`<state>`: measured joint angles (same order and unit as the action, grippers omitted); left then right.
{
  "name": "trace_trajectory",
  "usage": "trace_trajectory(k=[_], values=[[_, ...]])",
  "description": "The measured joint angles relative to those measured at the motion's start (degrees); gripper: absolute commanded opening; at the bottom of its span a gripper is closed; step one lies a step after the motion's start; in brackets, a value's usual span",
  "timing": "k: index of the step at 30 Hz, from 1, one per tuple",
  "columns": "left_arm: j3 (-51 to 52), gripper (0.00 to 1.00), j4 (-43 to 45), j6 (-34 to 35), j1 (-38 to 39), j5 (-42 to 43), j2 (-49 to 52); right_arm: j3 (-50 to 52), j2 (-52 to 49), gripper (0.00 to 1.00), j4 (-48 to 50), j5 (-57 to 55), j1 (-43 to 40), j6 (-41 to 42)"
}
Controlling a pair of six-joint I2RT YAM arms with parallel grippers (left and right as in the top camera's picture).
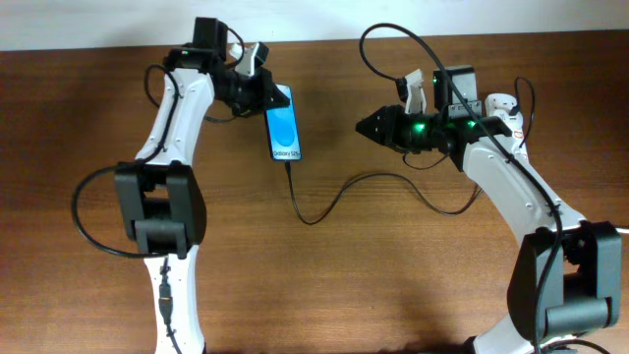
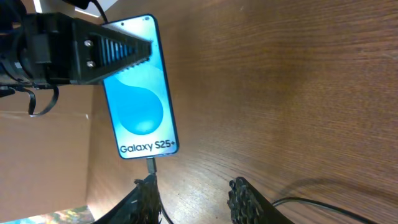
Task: Plug charger to phone and switch on socket
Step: 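Lower the cabled phone onto the table and open both grippers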
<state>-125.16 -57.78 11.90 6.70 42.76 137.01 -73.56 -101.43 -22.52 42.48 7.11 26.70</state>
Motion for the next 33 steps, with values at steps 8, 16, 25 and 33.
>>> trace_trajectory(k=[8,16,25,33], values=[[0.0,0.00,2.3,-0.8,0.7,-3.4,8.0,0.0,0.0,0.52,-1.9,-7.1,3.7,-0.3],[0.0,0.07,-0.2,-0.9,2.1,-5.0,8.8,0.0,0.0,0.52,-2.1,-8.0,3.8,-0.3],[0.0,0.40,-0.3,-1.4,2.2,-7.0,9.9,0.0,0.0,0.51,-2.4,-9.1,3.8,-0.3],[-1.1,0.56,-1.3,-1.4,2.4,-9.0,9.7,0.0,0.0,0.51,-2.7,-9.5,3.8,-0.3]])
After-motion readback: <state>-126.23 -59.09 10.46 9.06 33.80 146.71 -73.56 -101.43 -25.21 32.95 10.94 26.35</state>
